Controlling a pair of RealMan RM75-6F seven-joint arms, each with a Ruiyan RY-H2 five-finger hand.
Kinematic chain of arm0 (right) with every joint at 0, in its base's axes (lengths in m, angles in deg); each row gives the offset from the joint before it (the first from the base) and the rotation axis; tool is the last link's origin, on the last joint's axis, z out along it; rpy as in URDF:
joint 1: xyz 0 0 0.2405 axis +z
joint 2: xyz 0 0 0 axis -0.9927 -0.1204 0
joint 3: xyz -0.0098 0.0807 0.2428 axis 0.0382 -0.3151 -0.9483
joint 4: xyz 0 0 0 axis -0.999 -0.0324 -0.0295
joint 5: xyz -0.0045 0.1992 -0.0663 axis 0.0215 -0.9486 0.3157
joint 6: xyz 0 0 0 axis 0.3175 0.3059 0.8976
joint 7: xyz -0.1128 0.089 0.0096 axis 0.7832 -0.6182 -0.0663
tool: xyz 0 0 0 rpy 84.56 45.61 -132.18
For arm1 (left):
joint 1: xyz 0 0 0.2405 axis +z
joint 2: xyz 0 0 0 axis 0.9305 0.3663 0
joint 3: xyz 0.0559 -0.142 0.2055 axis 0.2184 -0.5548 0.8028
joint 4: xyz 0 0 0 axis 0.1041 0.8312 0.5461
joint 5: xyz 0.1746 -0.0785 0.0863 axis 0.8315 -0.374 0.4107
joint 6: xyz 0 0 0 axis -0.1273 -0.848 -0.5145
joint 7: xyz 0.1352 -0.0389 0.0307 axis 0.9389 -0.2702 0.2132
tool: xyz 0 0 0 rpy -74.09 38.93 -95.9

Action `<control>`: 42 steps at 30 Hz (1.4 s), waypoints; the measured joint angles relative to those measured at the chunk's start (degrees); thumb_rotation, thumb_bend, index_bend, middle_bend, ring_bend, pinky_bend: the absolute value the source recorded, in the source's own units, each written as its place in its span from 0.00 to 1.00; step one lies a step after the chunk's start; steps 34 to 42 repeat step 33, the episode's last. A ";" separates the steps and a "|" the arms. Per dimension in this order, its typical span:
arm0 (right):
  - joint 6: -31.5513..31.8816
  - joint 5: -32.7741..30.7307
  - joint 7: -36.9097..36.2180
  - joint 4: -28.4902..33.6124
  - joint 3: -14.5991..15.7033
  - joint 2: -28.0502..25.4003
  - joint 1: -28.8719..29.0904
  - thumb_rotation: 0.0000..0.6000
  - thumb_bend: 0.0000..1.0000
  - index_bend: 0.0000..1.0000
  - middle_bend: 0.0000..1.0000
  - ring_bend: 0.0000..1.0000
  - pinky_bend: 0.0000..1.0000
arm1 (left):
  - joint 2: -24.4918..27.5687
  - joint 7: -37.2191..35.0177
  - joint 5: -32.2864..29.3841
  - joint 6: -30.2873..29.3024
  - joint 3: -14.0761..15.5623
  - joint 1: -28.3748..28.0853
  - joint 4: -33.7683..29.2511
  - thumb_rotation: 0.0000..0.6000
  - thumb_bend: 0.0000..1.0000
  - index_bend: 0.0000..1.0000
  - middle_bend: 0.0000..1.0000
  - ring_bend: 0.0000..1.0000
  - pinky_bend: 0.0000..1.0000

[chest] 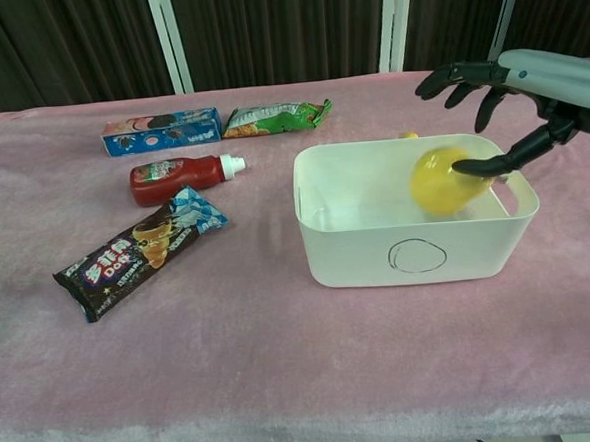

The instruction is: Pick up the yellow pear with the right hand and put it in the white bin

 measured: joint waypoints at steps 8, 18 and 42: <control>2.94 1.61 -2.16 1.02 1.07 -1.88 -1.24 1.00 0.18 0.00 0.00 0.00 0.18 | -0.05 0.50 -0.04 0.38 0.09 -0.11 -0.07 1.00 0.45 0.28 0.33 0.31 0.34; 16.48 4.02 7.65 7.27 6.26 -9.29 -12.91 1.00 0.18 0.00 0.00 0.00 0.18 | -0.18 0.67 -0.14 -0.08 -0.09 0.04 -0.04 1.00 0.45 0.28 0.33 0.31 0.34; 22.67 1.73 15.02 6.47 9.38 -12.15 -23.06 1.00 0.18 0.00 0.00 0.00 0.18 | -0.50 1.19 0.45 -0.66 -0.08 0.13 0.04 1.00 0.45 0.28 0.33 0.31 0.34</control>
